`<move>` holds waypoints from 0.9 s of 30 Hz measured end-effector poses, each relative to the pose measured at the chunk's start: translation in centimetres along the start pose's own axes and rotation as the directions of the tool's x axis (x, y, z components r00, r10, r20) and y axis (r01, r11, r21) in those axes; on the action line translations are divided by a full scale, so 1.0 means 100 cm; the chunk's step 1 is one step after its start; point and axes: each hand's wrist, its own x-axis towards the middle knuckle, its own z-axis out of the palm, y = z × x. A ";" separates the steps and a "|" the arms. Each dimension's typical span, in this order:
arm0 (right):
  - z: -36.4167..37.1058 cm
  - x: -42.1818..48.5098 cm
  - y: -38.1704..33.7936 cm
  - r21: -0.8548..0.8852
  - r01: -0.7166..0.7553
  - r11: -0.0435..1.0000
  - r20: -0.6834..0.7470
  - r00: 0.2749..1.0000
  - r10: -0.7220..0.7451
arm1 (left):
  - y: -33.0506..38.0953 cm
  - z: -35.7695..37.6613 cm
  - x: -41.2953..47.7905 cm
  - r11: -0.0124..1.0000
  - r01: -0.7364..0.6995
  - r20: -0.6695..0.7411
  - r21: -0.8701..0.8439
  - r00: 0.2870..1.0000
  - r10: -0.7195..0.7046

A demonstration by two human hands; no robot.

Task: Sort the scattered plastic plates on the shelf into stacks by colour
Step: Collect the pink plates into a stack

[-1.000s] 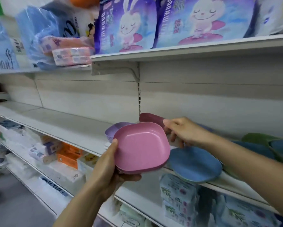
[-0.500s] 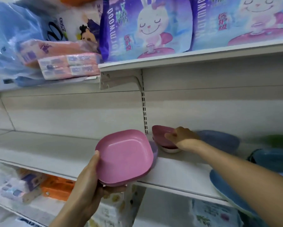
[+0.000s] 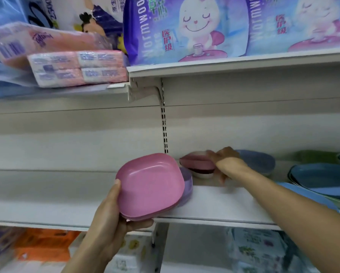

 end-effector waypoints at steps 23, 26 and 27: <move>-0.028 -0.088 0.010 -0.133 0.444 0.886 -0.065 0.888 -0.455 | -0.034 0.052 -0.031 0.994 -0.106 0.149 0.022 0.984 0.101; -0.026 -0.096 0.007 -0.268 0.453 0.850 -0.059 0.873 -0.484 | -0.037 0.056 -0.034 0.996 -0.090 0.131 -0.011 0.987 0.090; -0.026 -0.097 0.008 -0.285 0.456 0.843 -0.061 0.869 -0.491 | -0.038 0.057 -0.035 0.996 -0.088 0.131 -0.025 0.987 0.090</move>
